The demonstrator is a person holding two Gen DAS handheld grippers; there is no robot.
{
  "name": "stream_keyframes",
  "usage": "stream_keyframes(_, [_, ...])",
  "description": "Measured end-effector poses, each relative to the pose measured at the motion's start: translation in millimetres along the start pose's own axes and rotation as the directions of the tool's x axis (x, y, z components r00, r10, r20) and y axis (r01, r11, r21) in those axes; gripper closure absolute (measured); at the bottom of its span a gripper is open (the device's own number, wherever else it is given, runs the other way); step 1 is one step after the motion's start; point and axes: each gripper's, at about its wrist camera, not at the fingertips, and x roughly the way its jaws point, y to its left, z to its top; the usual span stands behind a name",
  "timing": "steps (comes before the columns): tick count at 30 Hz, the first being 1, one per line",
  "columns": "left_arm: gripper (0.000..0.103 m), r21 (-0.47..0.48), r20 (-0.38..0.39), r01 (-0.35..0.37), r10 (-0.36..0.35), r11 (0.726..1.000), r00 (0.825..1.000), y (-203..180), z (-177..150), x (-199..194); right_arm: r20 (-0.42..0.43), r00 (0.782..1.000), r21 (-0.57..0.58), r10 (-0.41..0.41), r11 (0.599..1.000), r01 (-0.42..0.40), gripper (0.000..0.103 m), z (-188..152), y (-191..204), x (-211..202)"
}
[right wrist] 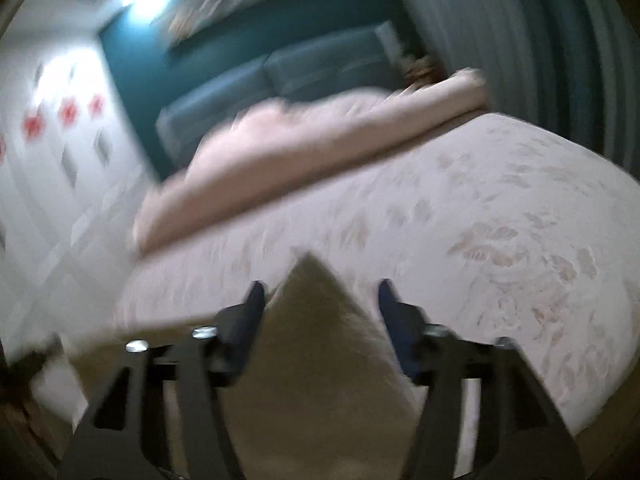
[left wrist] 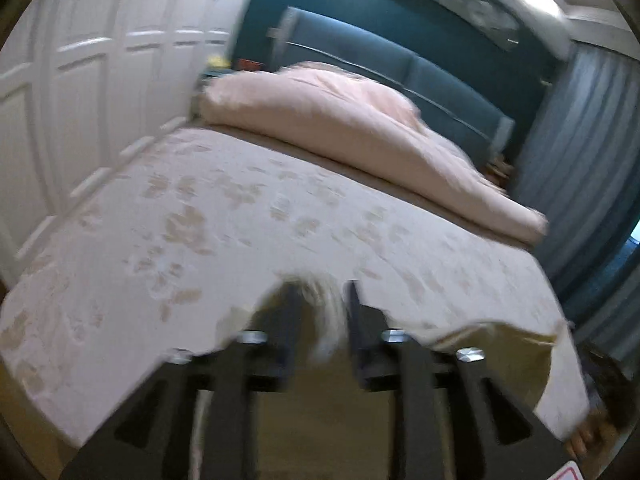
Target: Fold small clothes
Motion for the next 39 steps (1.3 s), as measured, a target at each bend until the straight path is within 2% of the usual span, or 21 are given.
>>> stream_keyframes(1, [0.042,-0.004,0.040,-0.062,0.062,0.998,0.997,0.4,2.6,-5.2,0.016,1.000,0.041,0.023,0.999,-0.024,0.041,0.9,-4.3,-6.1])
stream_keyframes(2, [0.027,-0.009,0.069,-0.086,0.086,0.996,0.994,3.9,0.1,-13.0,0.017,0.999,0.075,0.042,0.996,-0.043,0.036,-2.5,-10.5,-12.3])
stream_keyframes(4, [0.015,-0.010,0.103,-0.089,0.090,0.996,0.991,13.5,-12.4,-27.2,-0.021,0.998,0.085,0.058,0.995,-0.056,0.033,-21.5,-23.5,-21.6])
stream_keyframes(5, [0.015,0.013,0.089,-0.087,0.086,0.996,0.992,18.7,-25.9,-29.9,-0.055,0.997,0.068,0.051,0.997,-0.047,0.033,-35.4,-31.1,-24.7])
stream_keyframes(7, [0.015,0.049,0.014,-0.105,0.105,0.993,0.994,31.6,-49.5,-23.4,-0.126,0.992,0.017,-0.005,1.000,0.007,0.033,-70.2,-39.8,-28.3])
stream_keyframes(9, [0.015,0.042,-0.109,-0.115,0.119,0.992,0.987,55.0,-93.4,-7.3,-0.233,0.971,0.013,-0.049,0.998,0.054,0.033,-111.6,-56.4,-20.1])
stream_keyframes(10, [0.015,0.023,-0.146,-0.119,0.121,0.993,0.982,65.9,-105.5,-0.7,-0.265,0.963,0.035,-0.047,0.998,0.058,0.033,-121.7,-63.9,-16.9])
stream_keyframes(12, [0.015,-0.091,-0.275,-0.128,0.099,0.988,0.956,89.3,-144.1,24.8,-0.336,0.941,0.113,-0.039,0.990,0.081,0.033,-150.1,-82.6,-7.3])
stream_keyframes(14, [0.016,-0.219,-0.331,-0.127,0.049,0.967,0.942,108.5,-166.4,39.4,-0.387,0.922,0.177,-0.009,0.981,0.083,0.033,-167.2,-92.0,5.5])
stream_keyframes(17, [0.016,-0.337,-0.329,-0.106,-0.012,0.936,0.944,116.4,-177.3,52.0,-0.404,0.913,0.235,0.045,0.971,0.056,0.033,-172.6,-89.3,18.0])
stream_keyframes(21, [0.016,-0.398,-0.308,-0.075,-0.056,0.914,0.950,116.0,-174.6,62.6,-0.400,0.912,0.295,0.091,0.955,0.034,0.033,-164.9,-86.4,45.5])
stream_keyframes(22, [0.018,-0.401,-0.310,-0.074,-0.060,0.913,0.949,114.7,-172.9,67.4,-0.403,0.910,0.307,0.100,0.951,0.031,0.031,-161.8,-83.8,54.0])
stream_keyframes(24, [0.038,-0.393,-0.324,-0.079,-0.057,0.916,0.944,110.3,-169.9,76.1,-0.420,0.904,0.321,0.084,0.945,0.061,0.032,-158.8,-81.4,69.5])
stream_keyframes(25, [0.057,-0.383,-0.338,-0.084,-0.055,0.920,0.939,107.5,-166.1,77.6,-0.426,0.901,0.333,0.088,0.940,0.066,0.037,-159.0,-82.5,75.1])
stream_keyframes(26, [0.072,-0.371,-0.353,-0.085,-0.056,0.925,0.934,106.1,-163.4,78.9,-0.425,0.900,0.349,0.094,0.935,0.066,0.057,-159.0,-84.6,77.4])
stream_keyframes(28, [0.083,-0.355,-0.355,-0.058,-0.077,0.933,0.932,105.5,-160.6,72.3,-0.430,0.897,0.332,0.107,0.942,0.047,0.089,-156.5,-83.6,76.8])
stream_keyframes(31, [0.090,-0.278,-0.328,-0.022,-0.073,0.960,0.942,99.5,-153.8,48.6,-0.408,0.906,0.278,0.111,0.961,0.008,0.094,-148.1,-78.1,54.2])
stream_keyframes(33, [0.092,-0.244,-0.332,0.003,-0.086,0.970,0.939,98.9,-152.4,31.7,-0.410,0.906,0.246,0.109,0.969,-0.006,0.096,-145.0,-76.0,30.9])
stream_keyframes(36, [0.092,-0.218,-0.387,0.010,-0.095,0.976,0.917,105.4,-167.1,3.9,-0.446,0.889,0.223,0.106,0.975,-0.004,0.096,-151.8,-83.2,-4.0])
stream_keyframes(39, [0.092,-0.212,-0.442,-0.002,-0.094,0.977,0.892,119.0,-196.0,-21.3,-0.527,0.848,0.147,0.054,0.989,0.028,0.096,-176.7,-87.5,-30.7])
